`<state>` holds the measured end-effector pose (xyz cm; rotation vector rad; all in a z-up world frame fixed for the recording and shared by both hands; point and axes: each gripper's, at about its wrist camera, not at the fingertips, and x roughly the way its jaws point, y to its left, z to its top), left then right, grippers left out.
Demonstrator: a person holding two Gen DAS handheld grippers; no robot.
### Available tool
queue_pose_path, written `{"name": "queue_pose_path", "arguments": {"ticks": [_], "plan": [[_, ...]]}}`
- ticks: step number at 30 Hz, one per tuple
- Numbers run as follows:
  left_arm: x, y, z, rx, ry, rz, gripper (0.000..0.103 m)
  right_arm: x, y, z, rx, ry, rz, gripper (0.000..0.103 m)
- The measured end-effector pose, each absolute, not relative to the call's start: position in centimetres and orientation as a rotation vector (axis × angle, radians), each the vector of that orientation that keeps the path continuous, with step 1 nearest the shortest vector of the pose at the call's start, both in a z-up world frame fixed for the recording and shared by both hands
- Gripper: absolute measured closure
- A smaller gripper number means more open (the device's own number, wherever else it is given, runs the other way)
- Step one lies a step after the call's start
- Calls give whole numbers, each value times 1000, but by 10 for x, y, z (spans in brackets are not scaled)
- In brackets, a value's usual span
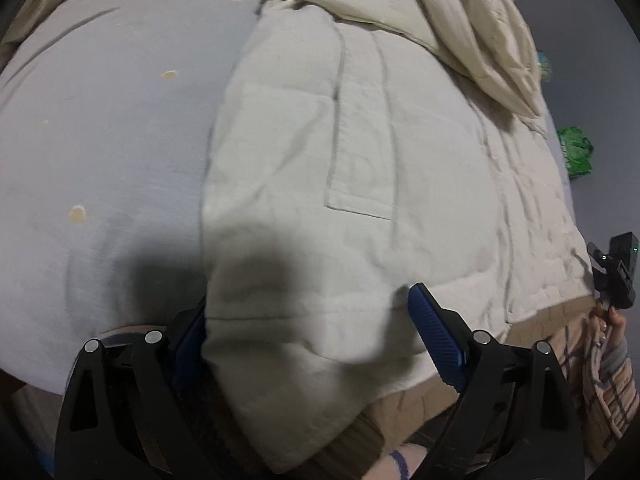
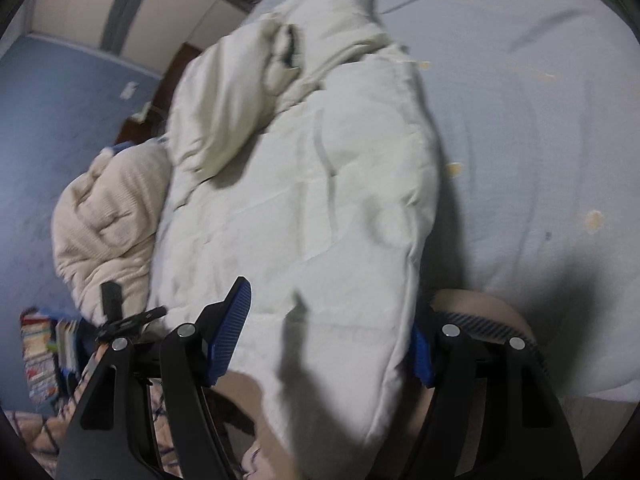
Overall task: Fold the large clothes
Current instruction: 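Move both grippers to the jacket hem and grasp it, then lift the hem with both grippers and fold it over toward the hood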
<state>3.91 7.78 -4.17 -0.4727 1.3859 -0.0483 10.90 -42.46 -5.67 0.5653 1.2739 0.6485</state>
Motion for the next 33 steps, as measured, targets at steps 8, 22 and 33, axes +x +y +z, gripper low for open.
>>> {"name": "queue_pose_path", "arguments": {"ticks": [8, 22, 33], "plan": [[36, 73, -38, -510, 1347, -78, 71, 95, -427, -51, 605, 1252, 721, 72], [8, 68, -15, -539, 1269, -163, 90, 81, -434, -48, 638, 1245, 809, 86], [27, 94, 49, -620, 1065, -297, 92, 109, -438, -5, 954, 1009, 967, 88]]}}
